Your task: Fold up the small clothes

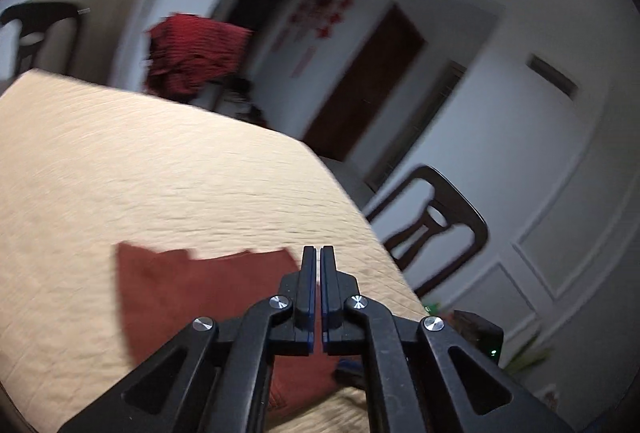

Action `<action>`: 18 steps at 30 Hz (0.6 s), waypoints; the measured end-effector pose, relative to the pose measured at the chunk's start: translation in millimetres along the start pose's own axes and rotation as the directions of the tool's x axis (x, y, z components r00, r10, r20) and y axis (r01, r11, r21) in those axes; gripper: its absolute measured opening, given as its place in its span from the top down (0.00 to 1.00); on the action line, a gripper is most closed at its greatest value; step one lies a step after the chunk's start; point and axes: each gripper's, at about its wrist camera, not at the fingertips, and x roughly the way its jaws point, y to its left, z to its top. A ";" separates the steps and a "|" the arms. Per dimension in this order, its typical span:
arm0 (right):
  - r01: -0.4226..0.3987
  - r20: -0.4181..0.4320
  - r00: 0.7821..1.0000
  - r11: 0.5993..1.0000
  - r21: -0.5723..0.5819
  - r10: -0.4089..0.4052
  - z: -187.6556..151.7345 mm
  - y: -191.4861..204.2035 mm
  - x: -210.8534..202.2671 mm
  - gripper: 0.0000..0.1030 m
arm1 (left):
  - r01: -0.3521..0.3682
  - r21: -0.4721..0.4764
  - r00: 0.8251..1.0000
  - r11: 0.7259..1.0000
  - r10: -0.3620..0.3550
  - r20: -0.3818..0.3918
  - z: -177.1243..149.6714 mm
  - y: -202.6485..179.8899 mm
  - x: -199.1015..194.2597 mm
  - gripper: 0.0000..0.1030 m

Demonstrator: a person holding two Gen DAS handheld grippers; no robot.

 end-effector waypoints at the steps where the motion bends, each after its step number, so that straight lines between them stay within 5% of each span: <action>1: 0.002 0.007 1.000 1.000 0.010 -0.003 -0.2 -2.7 -1.9 0.83 | 0.008 0.019 1.000 1.000 -0.007 -0.022 -1.3 -6.3 10.1 0.97; 7: -0.081 0.043 0.996 0.995 0.054 0.078 1.0 -3.6 -8.9 0.82 | -0.055 0.039 0.996 0.998 0.058 -0.069 -9.8 0.0 20.1 0.97; 9: -0.153 0.040 0.988 0.985 0.084 0.150 5.4 -2.1 -2.9 0.67 | -0.116 0.033 0.992 0.993 0.118 -0.047 -11.7 10.8 6.3 0.97; 10: -0.195 0.031 0.981 0.976 0.101 0.192 8.4 0.5 4.0 0.53 | -0.146 0.029 0.988 0.989 0.147 -0.038 -13.0 16.6 1.9 0.96; 11: -0.222 0.023 0.975 0.969 0.112 0.221 10.1 1.0 9.1 0.49 | -0.180 0.022 0.983 0.984 0.180 -0.034 -15.5 24.7 -5.4 0.96; 18: -0.406 -0.115 0.892 0.885 0.227 0.438 15.3 17.3 55.0 0.49 | -0.373 -0.046 0.927 0.927 0.370 -0.060 -51.0 78.3 -29.2 0.94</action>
